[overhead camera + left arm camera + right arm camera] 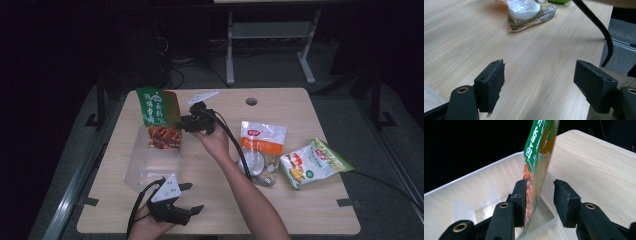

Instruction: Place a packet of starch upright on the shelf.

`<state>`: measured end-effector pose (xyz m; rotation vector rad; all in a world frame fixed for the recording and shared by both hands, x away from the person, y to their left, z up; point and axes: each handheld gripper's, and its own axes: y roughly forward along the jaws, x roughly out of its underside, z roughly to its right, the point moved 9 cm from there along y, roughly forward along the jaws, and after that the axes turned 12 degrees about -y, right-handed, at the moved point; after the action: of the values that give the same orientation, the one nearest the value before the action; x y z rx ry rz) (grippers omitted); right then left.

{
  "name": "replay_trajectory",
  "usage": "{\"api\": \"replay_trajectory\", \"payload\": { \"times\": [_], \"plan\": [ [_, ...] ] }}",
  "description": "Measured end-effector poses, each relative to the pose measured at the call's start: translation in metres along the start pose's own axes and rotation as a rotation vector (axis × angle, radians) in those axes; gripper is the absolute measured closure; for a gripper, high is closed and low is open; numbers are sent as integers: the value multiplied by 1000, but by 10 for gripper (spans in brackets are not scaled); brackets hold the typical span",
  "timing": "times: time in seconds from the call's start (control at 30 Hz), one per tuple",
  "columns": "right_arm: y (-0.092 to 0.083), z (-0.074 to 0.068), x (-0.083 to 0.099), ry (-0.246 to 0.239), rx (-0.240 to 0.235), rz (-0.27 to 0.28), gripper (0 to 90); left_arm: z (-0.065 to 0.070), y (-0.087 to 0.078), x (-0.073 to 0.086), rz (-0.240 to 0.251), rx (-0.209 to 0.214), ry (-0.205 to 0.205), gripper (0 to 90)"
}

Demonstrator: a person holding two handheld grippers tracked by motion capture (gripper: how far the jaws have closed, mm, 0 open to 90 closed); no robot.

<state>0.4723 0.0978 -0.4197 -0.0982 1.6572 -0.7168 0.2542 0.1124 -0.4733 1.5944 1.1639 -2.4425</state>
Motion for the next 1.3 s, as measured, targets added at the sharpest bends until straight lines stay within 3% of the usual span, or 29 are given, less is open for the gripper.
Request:
{"api": "replay_trajectory", "payload": {
  "times": [0.33,0.83,1.3],
  "plan": [
    [-46,-1,14,8,-17,18,507,-3,3,1,-13,1,-8,234],
    [-125,1,73,60,21,-24,412,-1,3,5,-22,0,7,213],
    [-174,-4,122,104,51,-52,359,-3,4,6,-25,-11,-11,207]
  ]
}}
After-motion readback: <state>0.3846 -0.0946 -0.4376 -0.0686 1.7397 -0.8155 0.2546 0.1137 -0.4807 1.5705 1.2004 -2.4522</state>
